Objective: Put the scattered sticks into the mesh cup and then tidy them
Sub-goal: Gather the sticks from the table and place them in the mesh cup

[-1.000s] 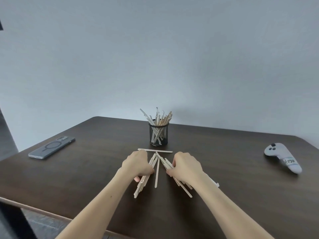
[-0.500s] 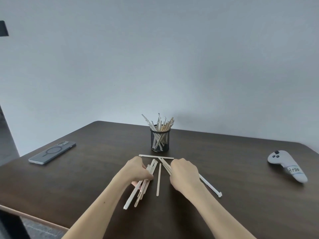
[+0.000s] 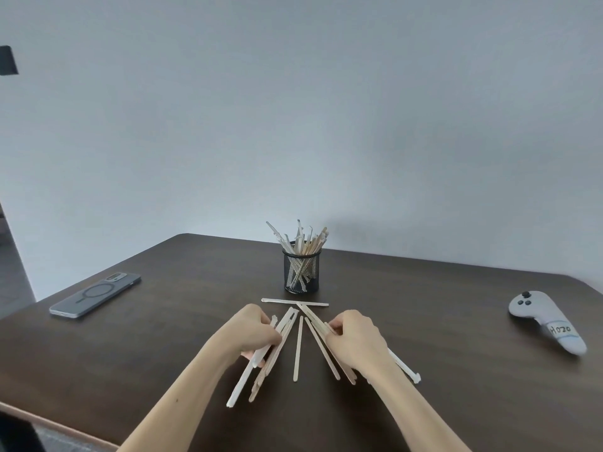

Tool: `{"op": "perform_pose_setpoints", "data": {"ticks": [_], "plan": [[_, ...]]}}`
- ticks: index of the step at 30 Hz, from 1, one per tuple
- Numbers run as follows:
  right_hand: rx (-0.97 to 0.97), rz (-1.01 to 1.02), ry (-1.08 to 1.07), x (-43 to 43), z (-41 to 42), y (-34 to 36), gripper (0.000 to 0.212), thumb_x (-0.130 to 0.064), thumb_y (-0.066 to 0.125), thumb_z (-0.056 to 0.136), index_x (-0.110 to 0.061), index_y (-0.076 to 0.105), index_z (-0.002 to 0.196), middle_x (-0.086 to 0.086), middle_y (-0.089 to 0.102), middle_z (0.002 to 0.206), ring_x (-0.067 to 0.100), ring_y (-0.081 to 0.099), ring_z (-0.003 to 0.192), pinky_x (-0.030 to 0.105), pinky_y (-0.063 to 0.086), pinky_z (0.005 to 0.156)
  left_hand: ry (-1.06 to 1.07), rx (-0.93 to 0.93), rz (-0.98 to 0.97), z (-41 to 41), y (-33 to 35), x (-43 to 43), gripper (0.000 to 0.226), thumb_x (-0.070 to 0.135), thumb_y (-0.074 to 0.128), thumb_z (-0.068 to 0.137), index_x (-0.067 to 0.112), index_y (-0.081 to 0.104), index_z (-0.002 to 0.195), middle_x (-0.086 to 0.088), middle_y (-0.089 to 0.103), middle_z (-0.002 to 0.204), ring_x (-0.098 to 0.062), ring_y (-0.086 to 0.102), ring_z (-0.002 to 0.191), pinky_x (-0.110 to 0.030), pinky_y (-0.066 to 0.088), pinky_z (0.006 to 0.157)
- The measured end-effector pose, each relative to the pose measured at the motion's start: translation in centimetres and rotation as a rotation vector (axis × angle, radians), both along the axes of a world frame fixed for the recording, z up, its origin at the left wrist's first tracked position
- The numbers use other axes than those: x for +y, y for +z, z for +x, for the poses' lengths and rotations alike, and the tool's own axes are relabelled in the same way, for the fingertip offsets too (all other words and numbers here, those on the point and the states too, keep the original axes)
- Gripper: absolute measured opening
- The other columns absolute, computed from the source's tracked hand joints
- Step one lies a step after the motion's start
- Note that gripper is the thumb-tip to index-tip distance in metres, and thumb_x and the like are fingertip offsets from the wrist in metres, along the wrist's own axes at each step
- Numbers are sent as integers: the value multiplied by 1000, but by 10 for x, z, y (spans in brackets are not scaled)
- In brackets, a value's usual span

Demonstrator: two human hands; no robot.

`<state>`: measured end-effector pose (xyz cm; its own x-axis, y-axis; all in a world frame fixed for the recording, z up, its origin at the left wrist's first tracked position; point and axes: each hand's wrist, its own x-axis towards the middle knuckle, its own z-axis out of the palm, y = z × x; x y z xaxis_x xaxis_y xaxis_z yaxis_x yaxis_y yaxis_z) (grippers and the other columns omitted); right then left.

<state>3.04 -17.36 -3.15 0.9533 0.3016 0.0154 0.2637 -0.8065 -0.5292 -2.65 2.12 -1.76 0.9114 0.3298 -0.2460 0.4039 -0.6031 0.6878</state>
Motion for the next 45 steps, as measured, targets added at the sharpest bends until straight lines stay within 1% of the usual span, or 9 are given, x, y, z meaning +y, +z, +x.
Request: {"op": "perform_pose_setpoints", "data": {"ticks": [3,9,12,16,21,31,35,40,45], "plan": [[-4,115,26,-3,3,-5,28,-22,53,94,-25,75,111,-3,75,100,22,69,94,30,52,75,13,-48,-50,0,-4,4,14,10,64,92,-2,63,84,-6,49,65,-16,54,43,-25,54,47],[149,593,34,-9,7,9,18,-12,49,103,-21,65,101,4,65,71,9,61,58,28,59,67,154,-275,-613,-2,-2,-2,20,6,48,106,3,64,97,-5,56,65,-10,44,41,-21,36,34],[227,853,39,-5,5,17,18,-7,43,104,-3,60,109,2,41,61,8,38,47,21,33,42,219,-384,-780,1,5,-11,18,11,46,106,9,59,93,3,39,55,-6,25,33,-11,17,32],[270,1179,88,-2,-2,32,8,-8,47,100,-9,52,94,-4,32,59,7,23,43,21,17,40,157,-545,-636,1,12,-25,34,27,61,102,17,43,75,7,26,51,-9,16,39,-16,12,37],[20,1177,163,5,-7,32,25,-25,56,102,-20,55,77,-8,31,56,8,25,45,18,24,42,152,-726,-612,4,22,-36,48,38,56,105,19,37,66,7,28,46,-10,21,39,-22,18,39],[-139,1172,190,14,-12,28,20,-32,49,105,-21,64,99,-3,34,54,11,33,40,28,35,39,205,-916,-559,8,22,-42,46,37,60,103,11,42,70,3,32,45,-11,31,33,-30,31,43],[-109,1104,197,15,-17,19,11,-31,60,100,-21,63,101,5,44,56,14,42,37,25,41,38,227,-879,-501,6,3,-47,47,35,68,98,2,46,73,-13,34,57,-18,36,35,-33,40,43],[-147,1141,102,17,-16,20,11,-25,67,96,-30,64,106,-5,40,58,7,36,48,19,38,49,266,-905,-506,8,5,-48,48,34,68,99,9,41,67,-5,30,49,-18,29,39,-32,37,42],[-11,1088,114,19,-17,13,15,-35,58,100,-24,69,97,-12,43,49,3,37,42,19,31,46,272,-798,-516,8,-6,-45,61,36,55,105,12,40,51,-3,38,41,-21,41,40,-36,54,51]]}}
